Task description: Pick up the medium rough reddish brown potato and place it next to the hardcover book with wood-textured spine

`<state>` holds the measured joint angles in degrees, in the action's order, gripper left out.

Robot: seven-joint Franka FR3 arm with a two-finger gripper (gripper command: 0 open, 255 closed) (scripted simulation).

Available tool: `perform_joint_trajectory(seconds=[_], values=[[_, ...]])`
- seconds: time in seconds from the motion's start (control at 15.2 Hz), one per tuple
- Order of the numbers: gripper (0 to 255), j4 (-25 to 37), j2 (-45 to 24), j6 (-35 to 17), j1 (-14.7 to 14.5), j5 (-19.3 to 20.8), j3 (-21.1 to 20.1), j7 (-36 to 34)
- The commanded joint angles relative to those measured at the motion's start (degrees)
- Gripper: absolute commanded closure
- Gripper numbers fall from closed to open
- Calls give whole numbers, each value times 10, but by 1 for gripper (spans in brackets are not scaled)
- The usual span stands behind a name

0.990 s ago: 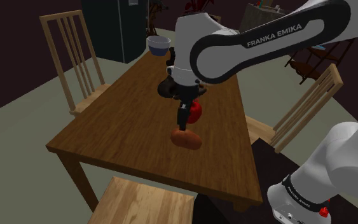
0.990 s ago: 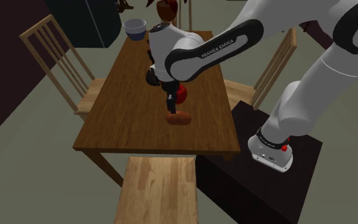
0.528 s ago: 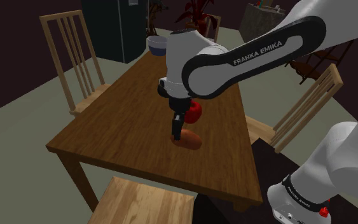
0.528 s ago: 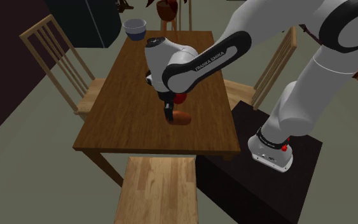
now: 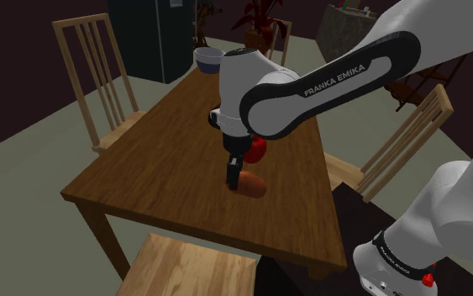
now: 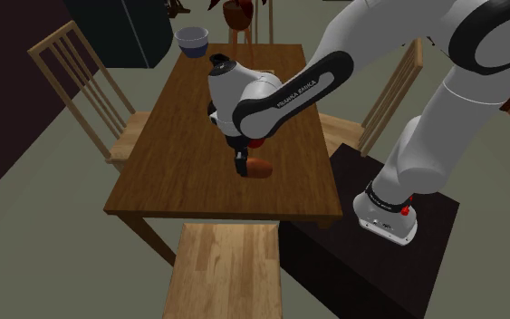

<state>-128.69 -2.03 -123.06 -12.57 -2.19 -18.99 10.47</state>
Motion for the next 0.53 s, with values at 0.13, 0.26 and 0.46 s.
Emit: perform_joint_trajectory(seconds=[0.13,0.26,0.46], values=[[255,0,0,0,0,0,0,0],[255,0,0,0,0,0,0,0],[255,0,0,0,0,0,0,0]])
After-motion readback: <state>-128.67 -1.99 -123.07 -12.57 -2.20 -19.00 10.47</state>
